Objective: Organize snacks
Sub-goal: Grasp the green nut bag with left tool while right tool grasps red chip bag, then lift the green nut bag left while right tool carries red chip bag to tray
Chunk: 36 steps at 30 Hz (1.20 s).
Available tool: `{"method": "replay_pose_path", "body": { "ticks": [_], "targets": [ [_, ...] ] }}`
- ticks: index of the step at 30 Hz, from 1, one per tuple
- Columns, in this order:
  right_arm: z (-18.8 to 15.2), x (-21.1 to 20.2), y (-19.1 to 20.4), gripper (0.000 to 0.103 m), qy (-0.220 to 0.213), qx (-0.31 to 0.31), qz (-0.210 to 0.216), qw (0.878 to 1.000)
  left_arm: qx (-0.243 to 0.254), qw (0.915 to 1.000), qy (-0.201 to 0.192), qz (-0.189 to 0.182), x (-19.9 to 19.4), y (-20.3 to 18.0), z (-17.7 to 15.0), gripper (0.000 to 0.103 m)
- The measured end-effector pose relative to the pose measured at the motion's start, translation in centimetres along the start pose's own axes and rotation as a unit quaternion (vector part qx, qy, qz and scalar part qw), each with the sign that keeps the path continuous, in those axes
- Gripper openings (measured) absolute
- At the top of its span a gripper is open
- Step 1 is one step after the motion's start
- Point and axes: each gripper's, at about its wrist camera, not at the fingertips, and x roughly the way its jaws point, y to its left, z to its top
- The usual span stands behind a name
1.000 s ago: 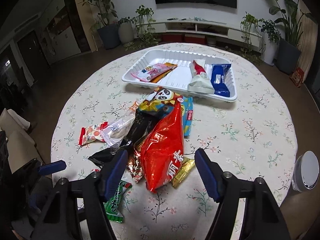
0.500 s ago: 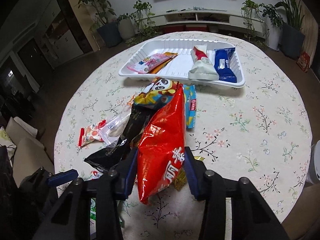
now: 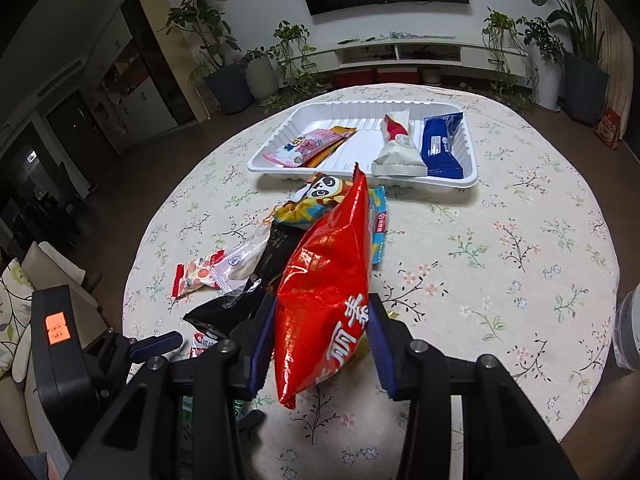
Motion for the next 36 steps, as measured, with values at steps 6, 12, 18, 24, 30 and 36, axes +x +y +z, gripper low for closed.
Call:
{"method": "replay_pose_path", "body": {
  "ticks": [6,12,18,24,30,36],
  "targets": [
    [-0.2,-0.3,-0.1,0.046,-0.002,-0.001,0.002,1.000,-0.004,1.0000,-0.008,0.002,-0.1,0.7,0.1,0.074],
    [-0.5,-0.1,0.3,0.046,0.002,-0.007,0.001,1.000,0.000,0.9996,-0.010,-0.028,-0.4,0.7,-0.4,0.046],
    [-0.9,-0.2,0.4,0.044,0.005,-0.008,-0.001,1.000,-0.017,0.9982,-0.017,-0.055,-1.0,2.0,-0.9,0.031],
    [-1.5,-0.5,0.6,0.041,0.006,-0.010,-0.004,1.000,-0.029,0.9963,-0.036,-0.072,-2.2,2.9,-1.6,0.028],
    [-2.2,-1.0,0.5,0.039,0.004,-0.010,-0.012,1.000,-0.054,0.9914,-0.038,-0.113,-3.0,4.2,-2.4,0.027],
    [-3.0,-2.1,0.2,0.038,-0.004,0.000,-0.017,1.000,-0.068,0.9881,-0.050,-0.129,-4.5,5.3,-2.6,0.027]
  ]
}}
